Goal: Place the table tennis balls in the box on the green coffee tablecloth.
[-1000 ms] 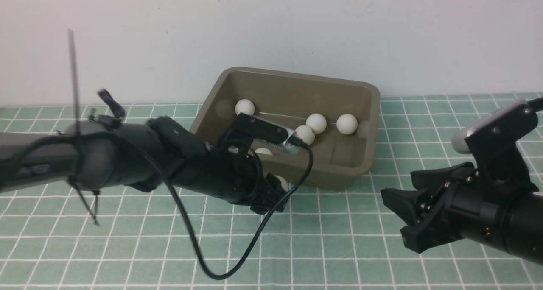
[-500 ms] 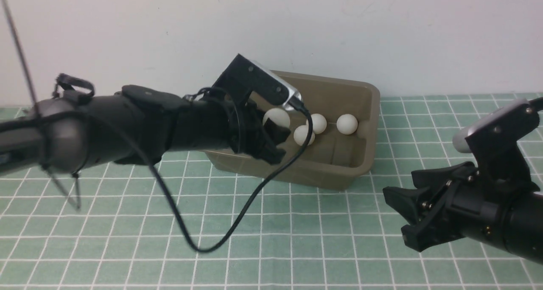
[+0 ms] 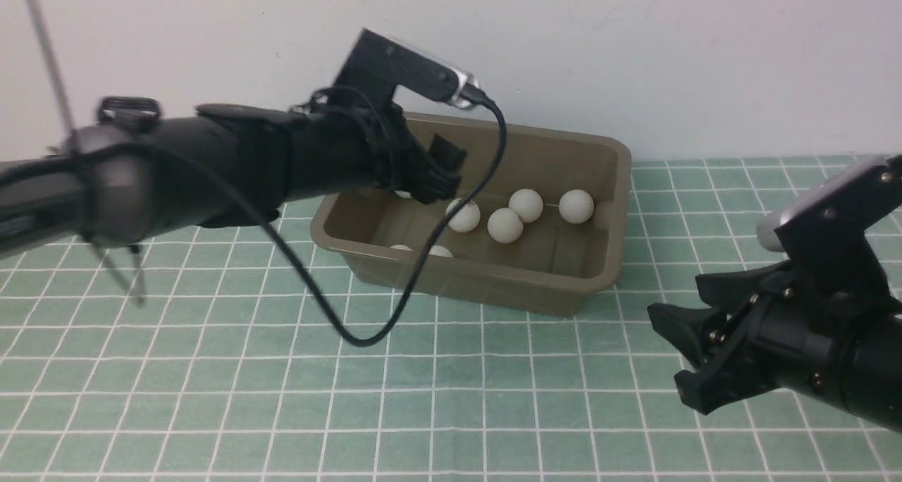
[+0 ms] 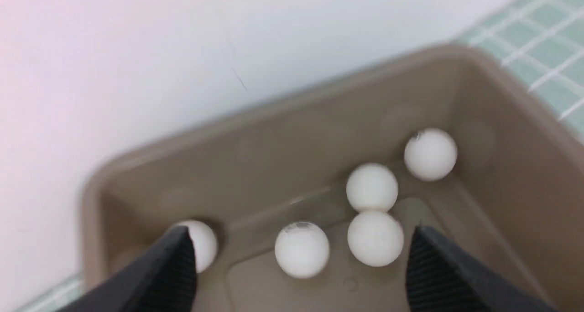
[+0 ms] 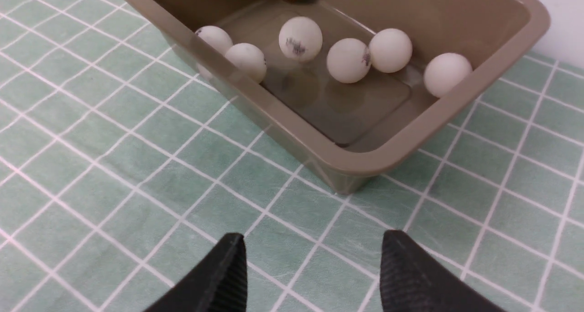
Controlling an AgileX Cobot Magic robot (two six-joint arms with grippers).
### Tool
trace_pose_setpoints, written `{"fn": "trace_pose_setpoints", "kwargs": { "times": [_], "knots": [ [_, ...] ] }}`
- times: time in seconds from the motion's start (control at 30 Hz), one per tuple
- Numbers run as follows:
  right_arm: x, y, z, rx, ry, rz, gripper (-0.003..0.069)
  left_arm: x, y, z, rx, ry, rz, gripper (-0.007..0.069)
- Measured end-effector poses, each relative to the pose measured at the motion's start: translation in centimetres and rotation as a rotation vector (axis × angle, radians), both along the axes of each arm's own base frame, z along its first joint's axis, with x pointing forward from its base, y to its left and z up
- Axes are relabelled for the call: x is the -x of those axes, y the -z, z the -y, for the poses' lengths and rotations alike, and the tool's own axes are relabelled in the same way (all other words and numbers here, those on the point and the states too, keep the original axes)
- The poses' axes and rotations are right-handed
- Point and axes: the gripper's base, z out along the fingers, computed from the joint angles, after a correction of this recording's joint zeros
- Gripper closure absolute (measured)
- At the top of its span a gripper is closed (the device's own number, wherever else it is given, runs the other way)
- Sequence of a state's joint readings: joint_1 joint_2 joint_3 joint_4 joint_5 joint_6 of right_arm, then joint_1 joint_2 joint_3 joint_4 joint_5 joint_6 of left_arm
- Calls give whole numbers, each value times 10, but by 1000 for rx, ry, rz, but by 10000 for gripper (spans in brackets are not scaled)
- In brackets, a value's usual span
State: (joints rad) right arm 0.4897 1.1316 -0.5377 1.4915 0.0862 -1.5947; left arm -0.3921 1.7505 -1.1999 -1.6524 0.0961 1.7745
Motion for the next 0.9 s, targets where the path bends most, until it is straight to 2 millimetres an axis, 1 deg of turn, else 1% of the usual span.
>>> {"fn": "trace_pose_setpoints", "kwargs": {
  "times": [0.03,0.1,0.17,0.3,0.37,0.5,0.6,0.73,0.87,0.9],
  "knots": [
    [-1,-1,2,17,13,15,291,9,-9,-4,7,-2,16,85],
    [-2,-1,4,38,28,29,291,21,-19,-9,18,0,32,108],
    [-2,-2,6,58,38,41,291,37,-28,-13,42,18,39,139],
    [-3,-2,7,72,43,49,291,61,-30,-14,85,99,22,176],
    [-3,-2,7,74,41,51,291,79,-29,-12,108,190,5,186],
    [-3,-2,7,75,41,51,291,107,-34,-9,130,362,-23,188],
    [-3,-2,7,75,41,52,291,118,-34,-10,83,416,-67,188],
    [-3,-2,7,76,40,52,291,123,-24,-16,3,398,-180,188],
    [-3,-2,7,74,42,51,291,123,-14,-27,-32,283,-328,188],
    [-3,-2,7,69,45,48,291,123,-13,-32,-33,232,-362,188]
  ]
}}
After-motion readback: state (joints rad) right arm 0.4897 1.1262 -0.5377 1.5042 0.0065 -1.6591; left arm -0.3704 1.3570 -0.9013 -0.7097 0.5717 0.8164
